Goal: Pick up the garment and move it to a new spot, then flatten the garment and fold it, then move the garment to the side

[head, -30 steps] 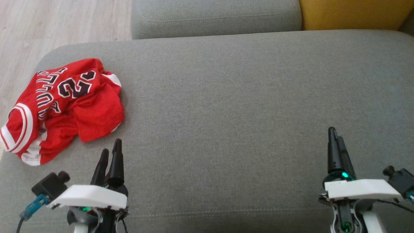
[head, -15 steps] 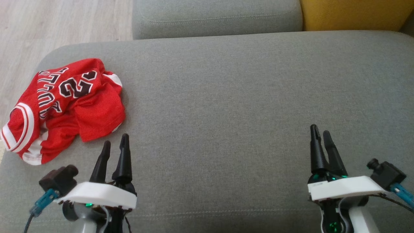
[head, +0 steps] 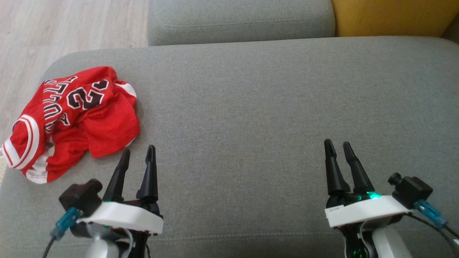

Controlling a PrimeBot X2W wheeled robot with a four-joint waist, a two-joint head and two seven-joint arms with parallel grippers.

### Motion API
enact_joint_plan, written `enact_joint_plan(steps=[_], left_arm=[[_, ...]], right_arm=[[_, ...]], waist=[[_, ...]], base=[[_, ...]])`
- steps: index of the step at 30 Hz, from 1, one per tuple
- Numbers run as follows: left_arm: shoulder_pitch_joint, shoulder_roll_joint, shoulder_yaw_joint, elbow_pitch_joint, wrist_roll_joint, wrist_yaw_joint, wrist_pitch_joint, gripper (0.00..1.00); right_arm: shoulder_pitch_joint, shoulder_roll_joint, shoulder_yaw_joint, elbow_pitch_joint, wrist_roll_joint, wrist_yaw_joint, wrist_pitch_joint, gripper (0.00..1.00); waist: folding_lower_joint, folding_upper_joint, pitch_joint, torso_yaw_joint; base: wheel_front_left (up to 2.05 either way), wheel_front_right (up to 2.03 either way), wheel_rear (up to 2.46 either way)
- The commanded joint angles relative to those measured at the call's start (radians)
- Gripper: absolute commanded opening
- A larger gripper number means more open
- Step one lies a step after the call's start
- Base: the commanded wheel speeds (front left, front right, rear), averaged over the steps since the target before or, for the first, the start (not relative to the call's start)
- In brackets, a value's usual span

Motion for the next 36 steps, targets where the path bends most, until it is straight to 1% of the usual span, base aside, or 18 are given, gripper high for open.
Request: enact_joint_plan(steps=[1,18,28,33,36], left_arm=[[-0.045,0.013,0.017,-0.045,0.035,0.007,-0.014,1.00],[-0.045,0.018,-0.023,-0.098,0.248,0.008,-0.064,1.00],[-0.040,0.018,-0.044,-0.126,0.376,0.016,-0.094,1.00],[-0.041,0.018,-0.045,-0.133,0.441,0.033,-0.108,1.00],[-0.039,0.014,-0.027,-0.126,0.428,0.050,-0.108,1.00]], right_arm=[[-0.057,-0.006,0.029,-0.039,-0.038,0.006,-0.015,1.00],[-0.072,-0.006,0.105,-0.057,-0.216,0.007,-0.065,1.00],[-0.078,-0.007,0.141,-0.063,-0.314,0.007,-0.094,1.00],[-0.082,-0.007,0.154,-0.059,-0.364,0.008,-0.109,1.00],[-0.081,-0.007,0.143,-0.054,-0.357,0.008,-0.109,1.00]], waist=[[0.0000,0.0000,-0.001,0.000],[0.0000,0.0000,0.002,0.001],[0.0000,0.0000,0.001,-0.003],[0.0000,0.0000,0.006,-0.004],[0.0000,0.0000,0.010,-0.003]], base=[[0.00,0.00,0.00],[0.00,0.00,0.00],[0.00,0.00,0.00],[0.00,0.00,0.00],[0.00,0.00,0.00]])
